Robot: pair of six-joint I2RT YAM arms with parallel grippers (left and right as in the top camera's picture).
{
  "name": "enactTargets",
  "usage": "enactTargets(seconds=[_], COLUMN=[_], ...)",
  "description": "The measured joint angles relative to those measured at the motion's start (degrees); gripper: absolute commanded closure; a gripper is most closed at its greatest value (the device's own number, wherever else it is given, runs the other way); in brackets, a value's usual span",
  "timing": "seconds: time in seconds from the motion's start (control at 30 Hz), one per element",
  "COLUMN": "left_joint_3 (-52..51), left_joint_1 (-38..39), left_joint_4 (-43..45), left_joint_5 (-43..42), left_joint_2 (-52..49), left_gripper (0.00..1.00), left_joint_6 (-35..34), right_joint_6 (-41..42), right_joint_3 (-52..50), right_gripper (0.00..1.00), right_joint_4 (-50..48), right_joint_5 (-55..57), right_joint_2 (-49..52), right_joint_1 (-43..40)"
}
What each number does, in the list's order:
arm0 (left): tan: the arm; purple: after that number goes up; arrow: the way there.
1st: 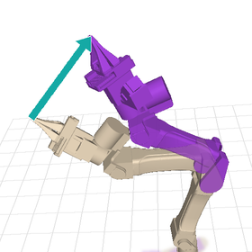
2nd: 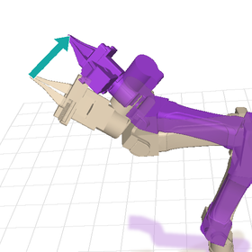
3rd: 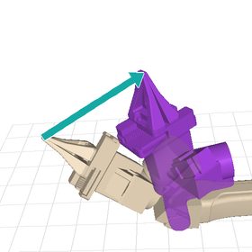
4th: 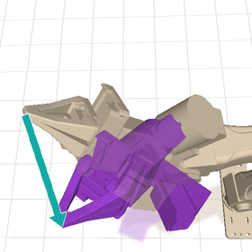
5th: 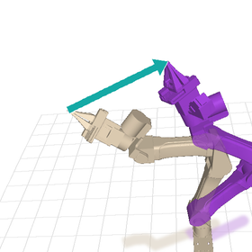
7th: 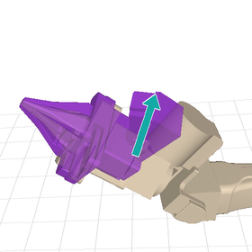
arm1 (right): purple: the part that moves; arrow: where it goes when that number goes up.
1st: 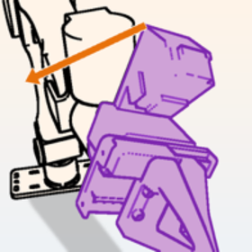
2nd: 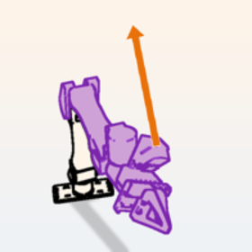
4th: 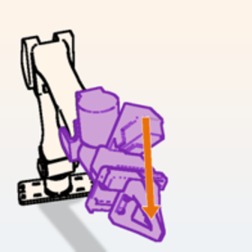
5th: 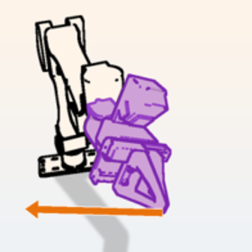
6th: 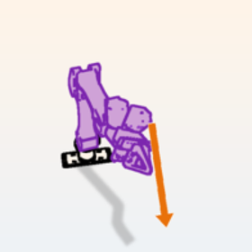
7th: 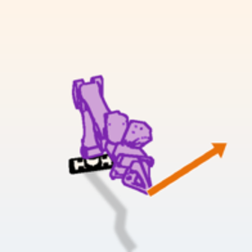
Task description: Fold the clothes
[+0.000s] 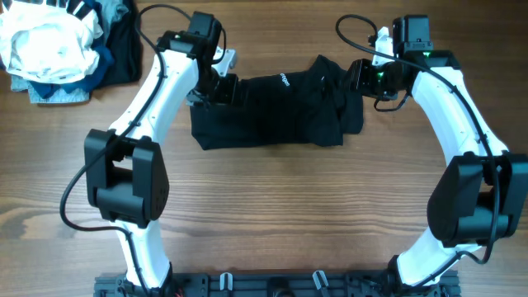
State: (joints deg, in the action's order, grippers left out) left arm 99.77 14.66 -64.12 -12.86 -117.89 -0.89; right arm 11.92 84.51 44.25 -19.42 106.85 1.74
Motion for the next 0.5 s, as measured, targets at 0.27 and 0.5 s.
enactTargets(seconds=[0.27, 0.5], left_joint_3=[0.00, 0.00], left_joint_1=[-1.88, -7.23], left_joint_4=[-0.15, 0.00], left_joint_5=[0.68, 1.03], left_joint_2=[0.00, 0.00], left_gripper=[0.00, 0.00], left_joint_6=[-0.28, -0.55], right_joint_6=[0.55, 0.13], right_joint_3=[0.02, 0.00], right_gripper=[0.38, 0.06], right_joint_4=[-0.96, -2.75], right_joint_5=[2.99, 1.55], right_joint_2=[2.14, 12.81], right_joint_1=[-0.26, -2.47])
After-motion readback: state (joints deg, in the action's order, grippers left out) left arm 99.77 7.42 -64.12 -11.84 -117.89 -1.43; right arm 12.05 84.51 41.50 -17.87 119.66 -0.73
